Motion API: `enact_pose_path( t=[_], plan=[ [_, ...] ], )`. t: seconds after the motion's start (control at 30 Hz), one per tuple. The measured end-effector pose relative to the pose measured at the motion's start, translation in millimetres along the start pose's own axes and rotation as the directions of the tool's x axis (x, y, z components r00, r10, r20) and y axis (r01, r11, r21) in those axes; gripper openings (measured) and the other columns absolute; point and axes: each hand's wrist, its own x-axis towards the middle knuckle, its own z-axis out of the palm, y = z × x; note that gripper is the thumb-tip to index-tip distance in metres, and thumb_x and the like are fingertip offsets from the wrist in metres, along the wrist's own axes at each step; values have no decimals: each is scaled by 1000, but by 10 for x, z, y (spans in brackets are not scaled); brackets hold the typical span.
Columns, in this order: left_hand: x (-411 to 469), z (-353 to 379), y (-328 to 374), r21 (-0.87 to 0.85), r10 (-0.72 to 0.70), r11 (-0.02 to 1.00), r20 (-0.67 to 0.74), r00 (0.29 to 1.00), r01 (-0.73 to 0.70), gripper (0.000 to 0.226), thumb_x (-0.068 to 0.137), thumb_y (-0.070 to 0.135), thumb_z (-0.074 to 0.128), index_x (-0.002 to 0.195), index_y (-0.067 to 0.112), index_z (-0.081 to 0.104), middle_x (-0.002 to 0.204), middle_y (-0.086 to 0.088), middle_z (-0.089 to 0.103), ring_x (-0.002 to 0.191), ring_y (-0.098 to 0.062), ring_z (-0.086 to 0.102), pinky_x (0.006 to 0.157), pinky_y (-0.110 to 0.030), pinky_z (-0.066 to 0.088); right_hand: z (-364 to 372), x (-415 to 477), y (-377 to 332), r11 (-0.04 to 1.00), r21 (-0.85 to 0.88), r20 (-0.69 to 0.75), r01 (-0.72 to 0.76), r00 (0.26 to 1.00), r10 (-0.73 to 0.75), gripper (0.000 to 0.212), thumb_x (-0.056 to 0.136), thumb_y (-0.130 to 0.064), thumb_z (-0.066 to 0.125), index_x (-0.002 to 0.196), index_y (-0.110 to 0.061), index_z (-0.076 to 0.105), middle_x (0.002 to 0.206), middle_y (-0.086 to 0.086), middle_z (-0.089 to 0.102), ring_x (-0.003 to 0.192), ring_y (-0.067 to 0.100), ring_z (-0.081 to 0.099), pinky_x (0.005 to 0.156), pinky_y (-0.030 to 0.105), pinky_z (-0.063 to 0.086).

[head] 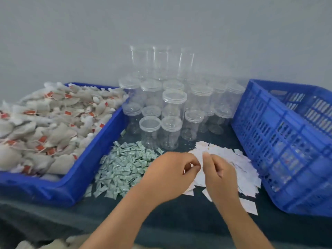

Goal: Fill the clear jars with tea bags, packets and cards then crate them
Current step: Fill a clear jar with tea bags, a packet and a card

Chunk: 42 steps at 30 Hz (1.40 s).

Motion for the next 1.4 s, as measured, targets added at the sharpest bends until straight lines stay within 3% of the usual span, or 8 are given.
enact_pose_path(
  t=[0.1, 0.27, 0.47, 0.6, 0.93, 1.13, 1.27, 1.4],
  plan=[
    [-237, -102, -332, 138, -64, 989, 22, 998, 60, 20, 102, 51, 51, 100, 37, 66, 77, 16, 64, 74, -4, 59, 69, -30, 53, 424, -307, 413, 985, -171, 92, -6, 996, 22, 54, 107, -44, 46, 59, -26, 30, 50, -8, 30, 50, 11, 33, 51, 24, 23],
    [-692, -364, -710, 201, -68, 979, 202, 977, 26, 29, 104, 57, 46, 111, 37, 65, 95, 17, 69, 88, -3, 59, 80, -30, 54, 530, -501, 689, 826, -450, 222, 339, 939, -264, 57, 103, -45, 49, 54, -20, 34, 47, -7, 27, 46, 10, 22, 40, 35, 30],
    [-684, -1060, -1092, 140, -295, 937, -170, 940, 319, 16, 100, 54, 58, 105, 45, 70, 94, 28, 70, 84, 5, 65, 75, -28, 58, 566, -481, 677, 814, -433, 248, 386, 920, -304, 52, 103, -44, 49, 60, -24, 27, 51, -11, 21, 46, 10, 20, 42, 30, 24],
    [-393, -1524, -1433, 351, -415, 804, -247, 876, 480, 22, 103, 43, 59, 121, 34, 69, 113, 15, 70, 96, -9, 66, 87, -37, 57, 577, -476, 677, 820, -431, 217, 376, 926, -310, 51, 101, -42, 50, 61, -24, 25, 53, -11, 18, 47, 10, 18, 42, 29, 23],
    [976, -678, -1295, 292, -254, 924, -19, 967, 248, 98, 82, 61, 80, 160, 32, 29, 167, -2, 29, 150, -28, 37, 113, -52, 45, 580, -463, 701, 812, -445, 211, 377, 926, -314, 51, 99, -40, 53, 60, -22, 26, 54, -10, 18, 49, 11, 19, 46, 25, 20],
    [1159, -433, -1587, 325, -312, 881, -151, 938, 345, 89, 83, 54, 82, 151, 13, 41, 153, -13, 38, 145, -35, 31, 116, -48, 36, 589, -466, 735, 801, -458, 222, 385, 922, -317, 53, 100, -39, 54, 57, -19, 32, 50, -7, 25, 48, 12, 22, 46, 24, 20],
    [1134, -438, -1706, 212, -334, 905, -179, 925, 368, 71, 78, 48, 86, 132, 16, 52, 137, -9, 53, 125, -28, 52, 97, -39, 48, 575, -462, 714, 802, -459, 201, 381, 924, -324, 51, 100, -39, 55, 61, -23, 26, 54, -11, 19, 49, 13, 21, 49, 21, 15],
    [1007, -468, -1675, 59, -347, 927, -247, 905, 371, 96, 70, 51, 89, 146, 18, 42, 143, -6, 53, 125, -24, 56, 95, -36, 48, 565, -466, 705, 813, -454, 182, 365, 931, -317, 50, 100, -39, 54, 61, -24, 26, 54, -12, 19, 49, 13, 21, 50, 20, 15]
  ],
)
